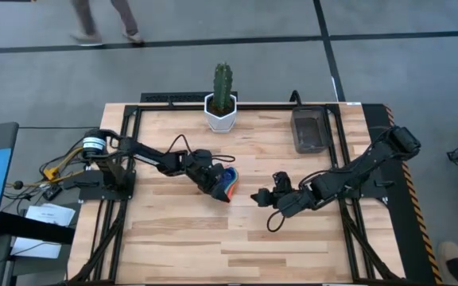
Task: Nest measuring cups in basket
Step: Put the stacked measuring cups into the black bin
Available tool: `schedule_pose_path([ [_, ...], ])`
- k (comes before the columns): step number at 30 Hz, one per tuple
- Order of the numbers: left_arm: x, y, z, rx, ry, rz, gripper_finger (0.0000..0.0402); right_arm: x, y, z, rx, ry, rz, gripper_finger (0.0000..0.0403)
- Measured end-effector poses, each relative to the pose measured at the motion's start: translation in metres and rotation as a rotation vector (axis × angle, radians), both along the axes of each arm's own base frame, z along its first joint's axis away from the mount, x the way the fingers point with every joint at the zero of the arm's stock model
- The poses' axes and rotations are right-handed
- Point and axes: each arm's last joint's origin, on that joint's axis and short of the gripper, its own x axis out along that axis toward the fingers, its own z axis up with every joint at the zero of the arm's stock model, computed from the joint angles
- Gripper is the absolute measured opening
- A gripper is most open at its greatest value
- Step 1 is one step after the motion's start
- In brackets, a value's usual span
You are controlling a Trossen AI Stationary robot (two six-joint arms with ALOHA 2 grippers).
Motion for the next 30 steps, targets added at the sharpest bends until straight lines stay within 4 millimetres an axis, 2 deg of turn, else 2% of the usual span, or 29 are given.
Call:
schedule_pose_path([
  [4,-0.005,0.0,0.002,0.041,0.03,-0.012,0.0282,0.009,0.002,-0.013,0.028,0.026,0.014,0.0238],
  [16,-0.008,-0.002,0.0,0.028,0.069,-0.067,0.0284,0.03,0.0,-0.041,0.137,0.061,0.043,0.0239],
  [25,-0.013,-0.003,-0.005,0.017,0.135,-0.105,0.0284,0.037,-0.015,-0.048,0.148,0.094,0.004,0.0239],
  [30,-0.021,-0.004,0.005,0.038,0.16,-0.135,0.0284,0.037,-0.022,-0.05,0.152,0.132,-0.003,0.0239],
])
